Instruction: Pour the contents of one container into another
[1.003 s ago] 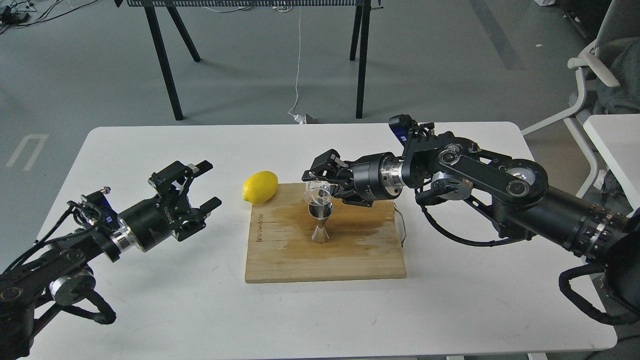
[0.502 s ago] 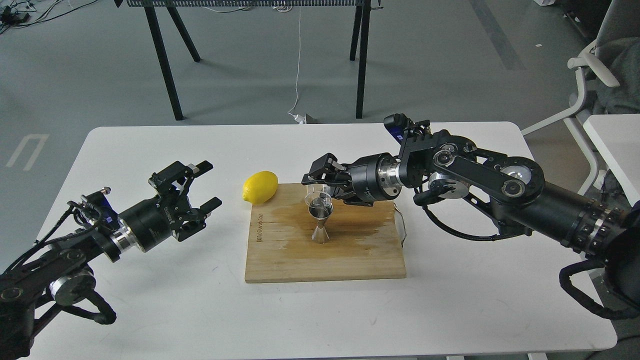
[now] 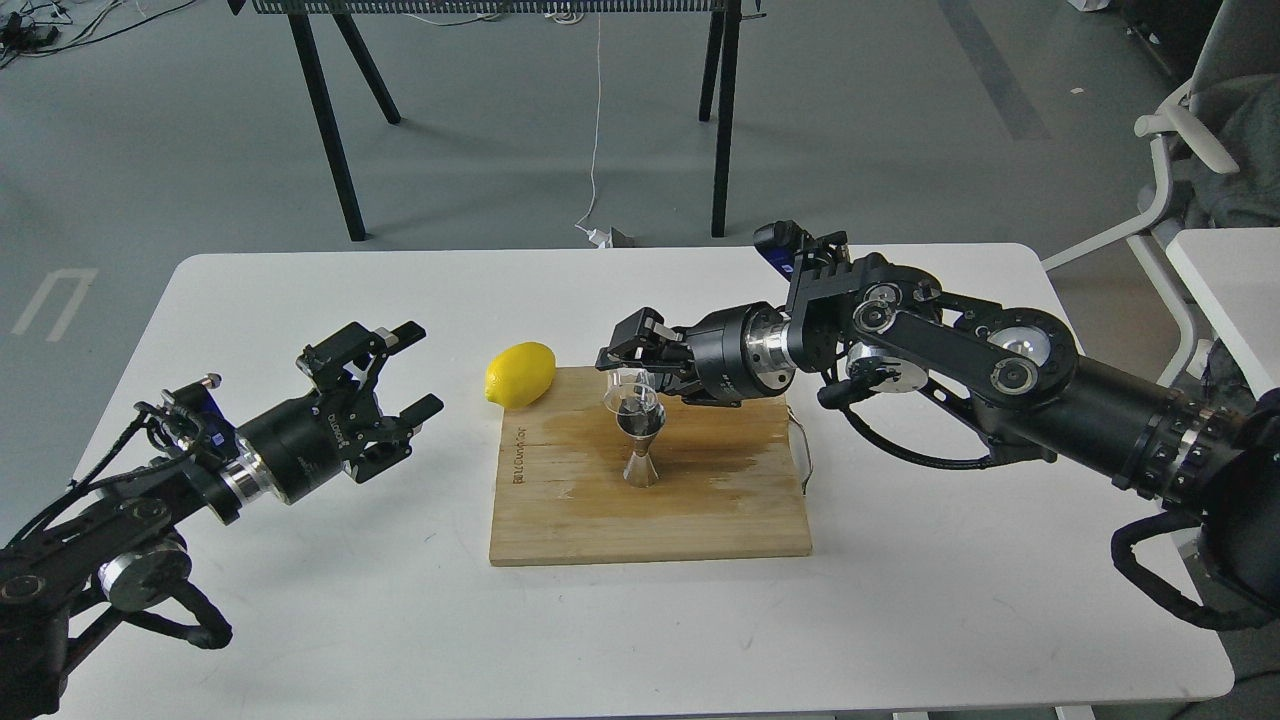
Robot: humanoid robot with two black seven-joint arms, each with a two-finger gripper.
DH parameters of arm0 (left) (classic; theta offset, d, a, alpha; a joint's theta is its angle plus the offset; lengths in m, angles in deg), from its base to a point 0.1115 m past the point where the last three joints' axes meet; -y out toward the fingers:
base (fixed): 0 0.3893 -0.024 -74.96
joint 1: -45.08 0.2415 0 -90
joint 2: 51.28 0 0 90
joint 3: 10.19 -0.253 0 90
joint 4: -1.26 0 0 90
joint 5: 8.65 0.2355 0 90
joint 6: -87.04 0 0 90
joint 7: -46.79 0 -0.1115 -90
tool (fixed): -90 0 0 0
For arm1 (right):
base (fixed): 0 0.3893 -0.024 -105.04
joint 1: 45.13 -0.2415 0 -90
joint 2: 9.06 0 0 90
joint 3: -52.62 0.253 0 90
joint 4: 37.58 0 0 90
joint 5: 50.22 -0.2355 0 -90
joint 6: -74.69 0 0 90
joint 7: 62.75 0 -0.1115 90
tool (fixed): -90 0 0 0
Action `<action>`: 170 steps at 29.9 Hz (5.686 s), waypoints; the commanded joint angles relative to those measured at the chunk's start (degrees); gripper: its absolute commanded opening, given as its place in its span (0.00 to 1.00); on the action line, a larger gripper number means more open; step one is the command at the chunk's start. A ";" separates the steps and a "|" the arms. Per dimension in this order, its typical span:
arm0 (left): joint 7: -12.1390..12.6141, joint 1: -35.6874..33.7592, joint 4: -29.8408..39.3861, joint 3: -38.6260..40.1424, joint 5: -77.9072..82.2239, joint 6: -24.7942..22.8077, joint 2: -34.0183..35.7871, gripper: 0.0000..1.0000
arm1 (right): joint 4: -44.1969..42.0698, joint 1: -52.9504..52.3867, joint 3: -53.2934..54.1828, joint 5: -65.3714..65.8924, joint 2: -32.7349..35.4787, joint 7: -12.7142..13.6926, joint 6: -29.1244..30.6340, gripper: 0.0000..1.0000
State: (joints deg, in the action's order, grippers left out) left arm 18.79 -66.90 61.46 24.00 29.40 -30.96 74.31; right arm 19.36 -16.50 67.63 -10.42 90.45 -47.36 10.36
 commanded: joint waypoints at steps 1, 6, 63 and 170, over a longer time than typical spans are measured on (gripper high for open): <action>0.00 0.01 0.00 0.00 0.00 0.00 0.00 0.99 | 0.02 -0.68 -0.51 0.02 -0.02 0.00 0.00 0.48; 0.00 -0.08 0.00 0.00 0.00 0.00 0.00 0.99 | 0.02 -1.03 -0.51 0.46 -0.02 0.00 0.00 0.48; 0.00 0.01 0.00 0.09 -0.09 0.00 0.00 0.99 | 1.34 -6.39 -6.31 5.47 -2.04 0.00 0.00 0.48; 0.00 1.33 0.00 0.00 -0.09 0.00 -0.96 0.99 | -15.00 51.36 59.87 -60.45 0.68 -4.04 -6.42 0.48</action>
State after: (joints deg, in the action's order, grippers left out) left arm 18.79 -65.57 61.48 24.00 29.31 -30.96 73.35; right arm 5.38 35.34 127.51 -70.89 91.14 -51.15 4.35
